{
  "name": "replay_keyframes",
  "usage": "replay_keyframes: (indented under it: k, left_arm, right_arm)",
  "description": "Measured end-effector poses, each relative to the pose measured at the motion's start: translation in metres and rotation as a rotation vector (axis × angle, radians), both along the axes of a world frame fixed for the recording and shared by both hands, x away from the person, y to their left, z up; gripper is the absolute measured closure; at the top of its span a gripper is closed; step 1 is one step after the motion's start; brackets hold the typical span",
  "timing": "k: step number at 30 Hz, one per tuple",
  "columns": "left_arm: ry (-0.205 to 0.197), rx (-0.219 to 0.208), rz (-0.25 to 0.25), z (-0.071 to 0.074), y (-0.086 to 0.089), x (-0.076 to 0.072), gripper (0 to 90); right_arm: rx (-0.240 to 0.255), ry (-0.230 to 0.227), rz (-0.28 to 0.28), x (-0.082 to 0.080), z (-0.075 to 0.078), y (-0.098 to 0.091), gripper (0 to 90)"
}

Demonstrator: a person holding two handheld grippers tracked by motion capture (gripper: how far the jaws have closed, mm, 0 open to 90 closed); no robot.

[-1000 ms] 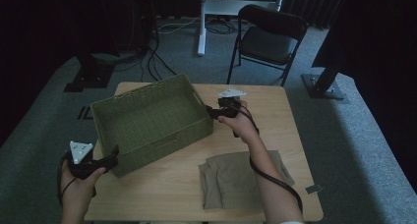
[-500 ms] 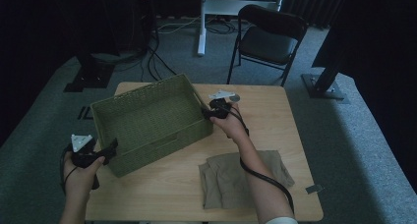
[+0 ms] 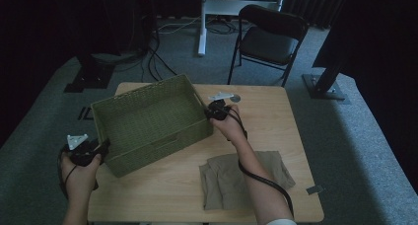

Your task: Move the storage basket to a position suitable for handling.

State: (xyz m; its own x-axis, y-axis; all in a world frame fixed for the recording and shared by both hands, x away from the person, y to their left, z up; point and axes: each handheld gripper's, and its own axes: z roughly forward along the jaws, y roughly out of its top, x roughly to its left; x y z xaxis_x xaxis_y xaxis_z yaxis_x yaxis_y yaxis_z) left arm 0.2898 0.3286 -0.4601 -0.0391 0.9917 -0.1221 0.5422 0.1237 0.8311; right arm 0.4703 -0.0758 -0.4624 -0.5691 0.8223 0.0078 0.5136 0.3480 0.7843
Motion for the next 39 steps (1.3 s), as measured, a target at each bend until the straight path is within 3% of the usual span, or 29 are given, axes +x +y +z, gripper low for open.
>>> replay_keyframes:
  k: [2,4,7,9,15,25,39]
  left_arm:
    - [0.036,0.008,0.010,-0.002,0.002,-0.001,56.5]
    - [0.071,-0.050,0.010,-0.004,0.002,0.000,56.6]
    - [0.092,-0.056,0.009,-0.010,0.000,0.003,57.8]
    - [0.083,-0.068,0.006,-0.011,-0.001,0.003,63.2]
    - [0.087,0.014,0.025,-0.008,-0.007,0.002,67.2]
    - [0.077,0.001,0.012,-0.009,-0.005,0.005,68.9]
    - [0.080,0.026,-0.025,-0.008,-0.014,0.009,70.4]
  right_arm:
    - [0.010,0.004,-0.002,-0.001,0.000,0.000,79.3]
    - [0.017,0.008,-0.009,-0.001,0.000,0.000,80.3]
    - [0.023,0.016,-0.023,-0.002,0.000,0.001,81.5]
    - [0.015,0.014,-0.029,-0.003,0.001,0.001,82.6]
    - [0.014,0.018,-0.040,-0.005,0.001,0.001,83.6]
    - [0.020,0.046,-0.049,-0.012,0.002,-0.004,83.6]
    - [0.019,0.066,-0.076,-0.027,0.003,-0.019,83.1]
